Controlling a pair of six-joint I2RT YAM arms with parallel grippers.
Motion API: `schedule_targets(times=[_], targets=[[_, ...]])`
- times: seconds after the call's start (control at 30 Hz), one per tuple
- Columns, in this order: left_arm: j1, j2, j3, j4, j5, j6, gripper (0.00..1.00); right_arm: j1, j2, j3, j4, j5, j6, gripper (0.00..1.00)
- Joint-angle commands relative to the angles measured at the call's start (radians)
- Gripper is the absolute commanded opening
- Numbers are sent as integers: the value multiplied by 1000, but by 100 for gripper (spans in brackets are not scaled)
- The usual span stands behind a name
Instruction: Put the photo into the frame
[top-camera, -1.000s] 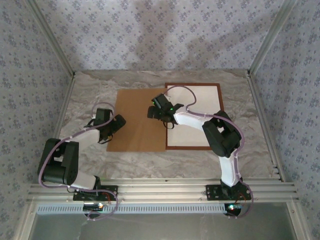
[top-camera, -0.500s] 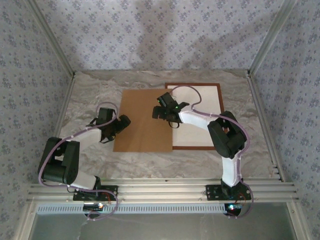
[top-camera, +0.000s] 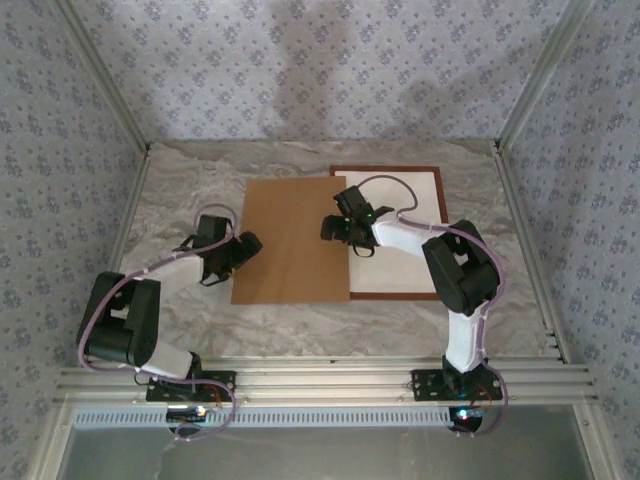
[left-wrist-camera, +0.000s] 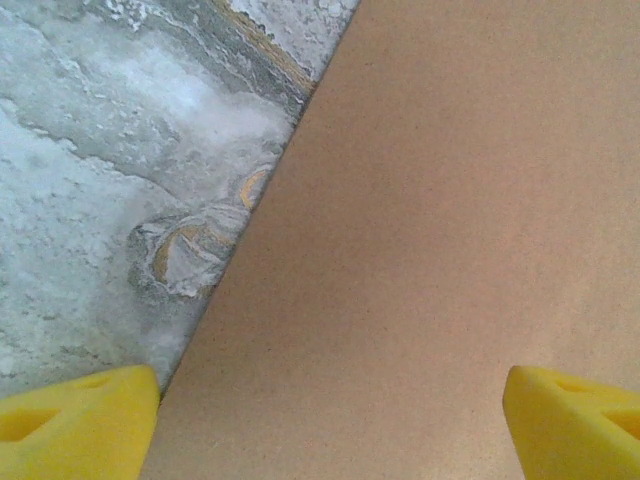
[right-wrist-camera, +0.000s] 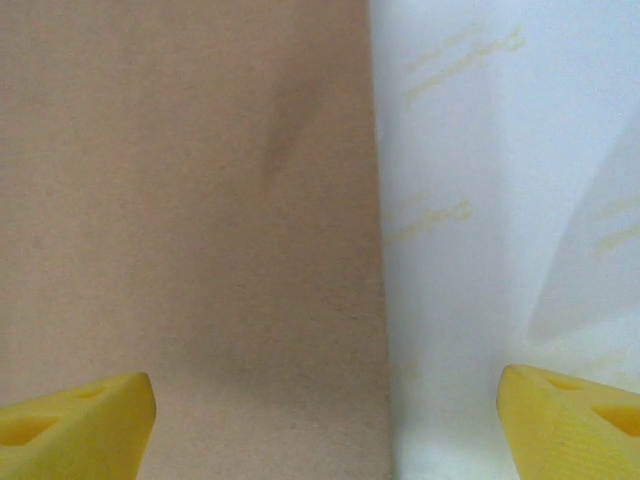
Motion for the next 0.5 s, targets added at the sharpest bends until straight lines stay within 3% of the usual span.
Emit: schedule_targets(times=[0.0, 0.47], targets=[[-23, 33, 2, -56, 72, -1, 89, 4, -13, -15, 49, -42, -17, 89], [-23, 70, -5, -14, 91, -9, 82, 12, -39, -84, 218, -184, -14, 85]])
